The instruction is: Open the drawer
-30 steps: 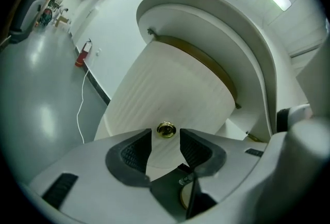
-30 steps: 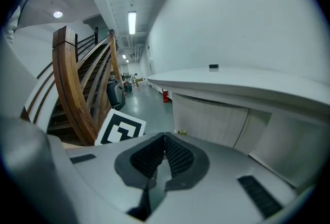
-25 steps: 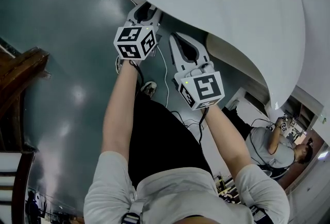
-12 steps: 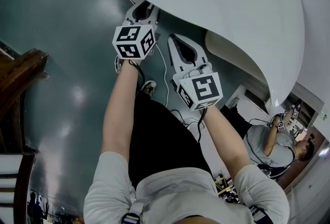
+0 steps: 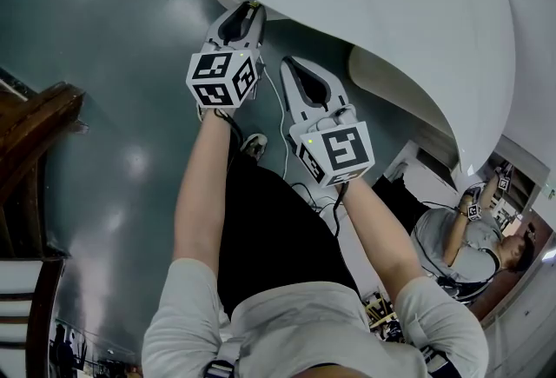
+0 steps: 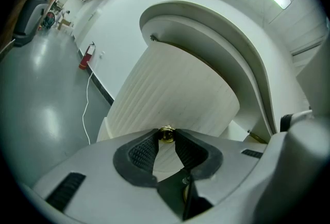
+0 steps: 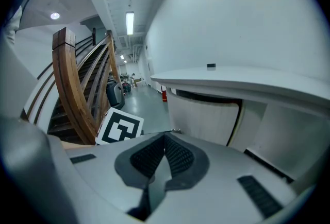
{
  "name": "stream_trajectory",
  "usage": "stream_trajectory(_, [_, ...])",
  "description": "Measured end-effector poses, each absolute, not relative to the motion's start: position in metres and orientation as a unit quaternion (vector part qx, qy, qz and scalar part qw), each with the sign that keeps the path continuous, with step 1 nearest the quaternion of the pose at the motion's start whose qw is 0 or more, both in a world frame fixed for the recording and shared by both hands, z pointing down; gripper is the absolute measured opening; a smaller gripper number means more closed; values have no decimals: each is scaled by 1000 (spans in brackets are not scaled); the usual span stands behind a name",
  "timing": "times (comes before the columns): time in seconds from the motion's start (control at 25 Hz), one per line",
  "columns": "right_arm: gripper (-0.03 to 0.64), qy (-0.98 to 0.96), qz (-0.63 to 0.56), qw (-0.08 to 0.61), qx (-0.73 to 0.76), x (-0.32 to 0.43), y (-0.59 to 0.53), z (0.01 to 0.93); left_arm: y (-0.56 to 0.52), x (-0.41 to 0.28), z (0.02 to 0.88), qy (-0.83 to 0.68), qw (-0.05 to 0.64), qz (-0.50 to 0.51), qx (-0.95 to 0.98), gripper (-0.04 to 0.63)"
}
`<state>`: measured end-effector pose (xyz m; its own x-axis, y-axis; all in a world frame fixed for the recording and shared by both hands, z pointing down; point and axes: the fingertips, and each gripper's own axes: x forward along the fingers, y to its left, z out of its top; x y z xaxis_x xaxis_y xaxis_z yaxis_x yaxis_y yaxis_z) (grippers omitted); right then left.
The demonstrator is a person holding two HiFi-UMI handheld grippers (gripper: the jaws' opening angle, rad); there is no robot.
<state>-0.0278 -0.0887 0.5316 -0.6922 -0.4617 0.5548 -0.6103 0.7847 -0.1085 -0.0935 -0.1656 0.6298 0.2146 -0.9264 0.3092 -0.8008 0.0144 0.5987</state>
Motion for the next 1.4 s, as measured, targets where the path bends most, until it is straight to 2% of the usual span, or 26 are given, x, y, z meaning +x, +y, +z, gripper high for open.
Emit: stream_trajectory(1.4, [14, -914, 138, 245, 293, -38, -38, 513, -85, -106, 631, -629, 362, -85, 683, 104])
